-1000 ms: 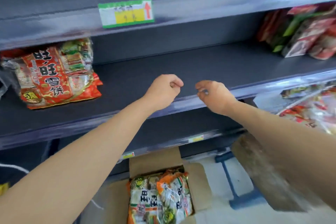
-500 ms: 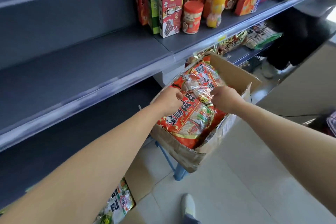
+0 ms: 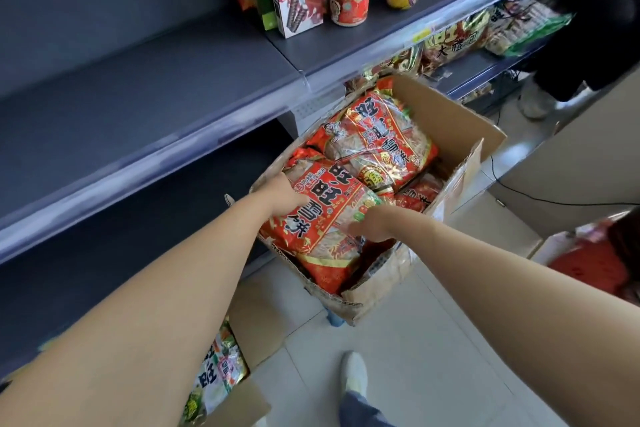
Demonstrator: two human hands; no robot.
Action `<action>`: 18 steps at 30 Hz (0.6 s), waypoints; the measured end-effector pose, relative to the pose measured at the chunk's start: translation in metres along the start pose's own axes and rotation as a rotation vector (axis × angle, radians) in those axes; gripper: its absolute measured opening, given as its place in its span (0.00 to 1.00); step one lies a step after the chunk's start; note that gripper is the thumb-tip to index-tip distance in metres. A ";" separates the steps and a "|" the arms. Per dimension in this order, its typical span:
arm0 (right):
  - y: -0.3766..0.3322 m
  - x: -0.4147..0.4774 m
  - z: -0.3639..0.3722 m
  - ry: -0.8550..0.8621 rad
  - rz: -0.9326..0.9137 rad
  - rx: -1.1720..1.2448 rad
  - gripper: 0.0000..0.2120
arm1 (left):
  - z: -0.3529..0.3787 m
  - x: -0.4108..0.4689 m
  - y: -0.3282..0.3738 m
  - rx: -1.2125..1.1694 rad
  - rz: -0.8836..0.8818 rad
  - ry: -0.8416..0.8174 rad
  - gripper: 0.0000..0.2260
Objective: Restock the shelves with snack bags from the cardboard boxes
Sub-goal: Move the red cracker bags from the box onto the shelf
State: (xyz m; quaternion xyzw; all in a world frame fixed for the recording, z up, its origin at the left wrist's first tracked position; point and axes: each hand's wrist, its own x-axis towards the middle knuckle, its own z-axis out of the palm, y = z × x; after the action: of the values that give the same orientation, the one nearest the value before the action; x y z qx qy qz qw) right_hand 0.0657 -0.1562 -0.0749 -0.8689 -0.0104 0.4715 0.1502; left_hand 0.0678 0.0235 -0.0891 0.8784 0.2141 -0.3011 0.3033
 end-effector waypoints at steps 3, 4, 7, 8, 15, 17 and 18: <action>0.000 -0.003 -0.003 -0.013 -0.001 0.101 0.31 | 0.000 0.006 0.001 -0.244 -0.094 -0.021 0.24; 0.002 -0.003 -0.004 -0.013 -0.001 0.169 0.30 | -0.001 0.007 0.002 -0.290 -0.114 -0.031 0.25; 0.008 0.005 -0.003 -0.038 0.074 0.537 0.25 | -0.003 0.003 0.008 -0.372 -0.145 -0.078 0.26; 0.008 0.008 -0.002 -0.051 0.098 0.662 0.23 | -0.004 0.002 0.009 -0.389 -0.145 -0.089 0.25; 0.006 0.008 0.013 0.044 0.202 1.081 0.22 | -0.010 -0.005 0.004 -0.476 -0.115 -0.140 0.20; 0.001 0.002 0.011 0.087 0.197 1.150 0.17 | -0.012 -0.008 0.000 -0.520 -0.112 -0.163 0.20; -0.002 -0.004 0.007 0.085 0.179 1.181 0.14 | -0.013 -0.009 -0.002 -0.544 -0.111 -0.169 0.20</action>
State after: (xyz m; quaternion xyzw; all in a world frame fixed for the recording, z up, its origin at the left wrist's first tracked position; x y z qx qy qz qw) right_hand 0.0574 -0.1534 -0.0745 -0.6540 0.3327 0.3731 0.5678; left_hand 0.0653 0.0319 -0.0757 0.7236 0.3086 -0.3207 0.5276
